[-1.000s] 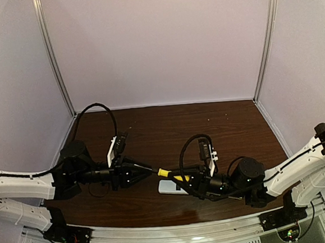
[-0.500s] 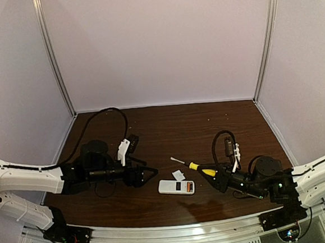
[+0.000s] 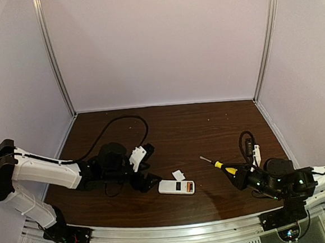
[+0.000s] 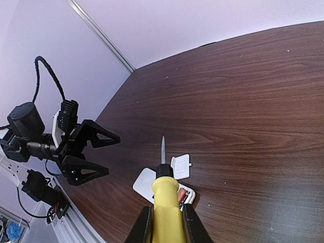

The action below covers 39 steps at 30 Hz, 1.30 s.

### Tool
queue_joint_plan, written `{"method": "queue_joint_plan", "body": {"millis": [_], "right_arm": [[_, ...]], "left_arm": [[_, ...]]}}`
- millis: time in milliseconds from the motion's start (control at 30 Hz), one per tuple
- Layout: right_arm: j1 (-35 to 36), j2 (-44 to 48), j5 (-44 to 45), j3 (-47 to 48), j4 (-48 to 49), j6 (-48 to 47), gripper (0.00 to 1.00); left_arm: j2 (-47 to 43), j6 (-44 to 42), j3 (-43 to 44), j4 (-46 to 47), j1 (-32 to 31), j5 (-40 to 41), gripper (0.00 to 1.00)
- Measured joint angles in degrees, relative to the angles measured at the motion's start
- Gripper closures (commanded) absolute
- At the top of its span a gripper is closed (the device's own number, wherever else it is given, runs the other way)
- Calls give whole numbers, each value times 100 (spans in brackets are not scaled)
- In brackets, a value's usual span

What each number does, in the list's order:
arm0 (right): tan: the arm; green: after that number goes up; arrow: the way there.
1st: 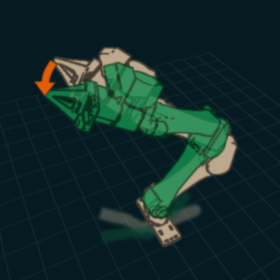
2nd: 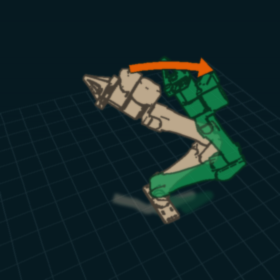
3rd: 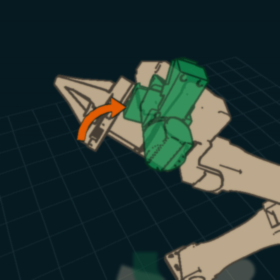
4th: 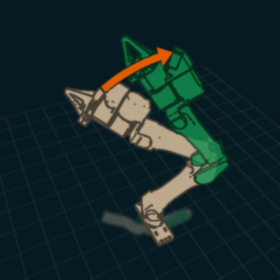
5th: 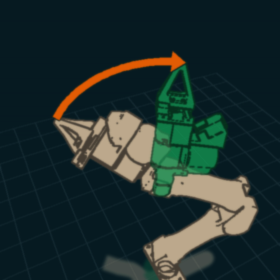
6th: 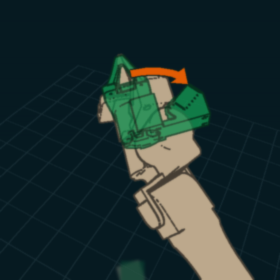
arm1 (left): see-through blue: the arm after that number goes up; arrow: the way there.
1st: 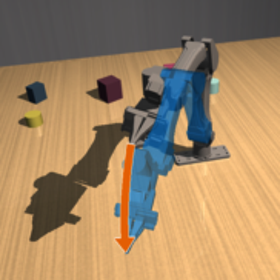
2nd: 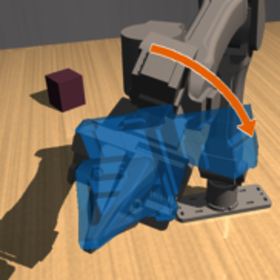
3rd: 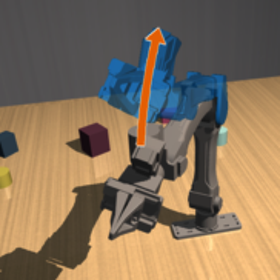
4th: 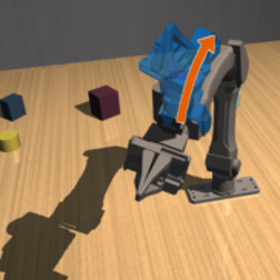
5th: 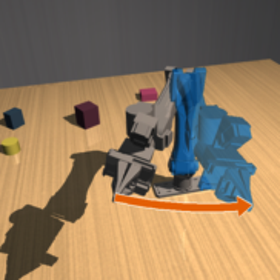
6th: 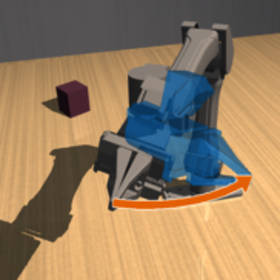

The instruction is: Unload the batteries from the remote control

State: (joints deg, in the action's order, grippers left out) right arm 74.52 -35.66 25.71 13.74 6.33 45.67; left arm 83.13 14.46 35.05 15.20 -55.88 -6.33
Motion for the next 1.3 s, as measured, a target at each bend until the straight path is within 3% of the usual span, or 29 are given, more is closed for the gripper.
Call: {"method": "queue_joint_plan", "body": {"millis": [367, 600, 1000, 1300], "right_arm": [[0, 79, 4, -9, -400, -31, 100], [0, 164, -20, -24, -415, -68, 100], [0, 201, -151, -24, -422, -114, 100], [0, 201, -297, -24, -402, -162, 100]], "left_arm": [[1040, -1534, 332, -63, 33, -903, 5], [1550, -2111, 706, -166, 417, -1663, 6], [2103, -2476, 946, -326, 555, -2601, 16], [2210, -2439, 951, -275, 415, -2765, 24]]}}
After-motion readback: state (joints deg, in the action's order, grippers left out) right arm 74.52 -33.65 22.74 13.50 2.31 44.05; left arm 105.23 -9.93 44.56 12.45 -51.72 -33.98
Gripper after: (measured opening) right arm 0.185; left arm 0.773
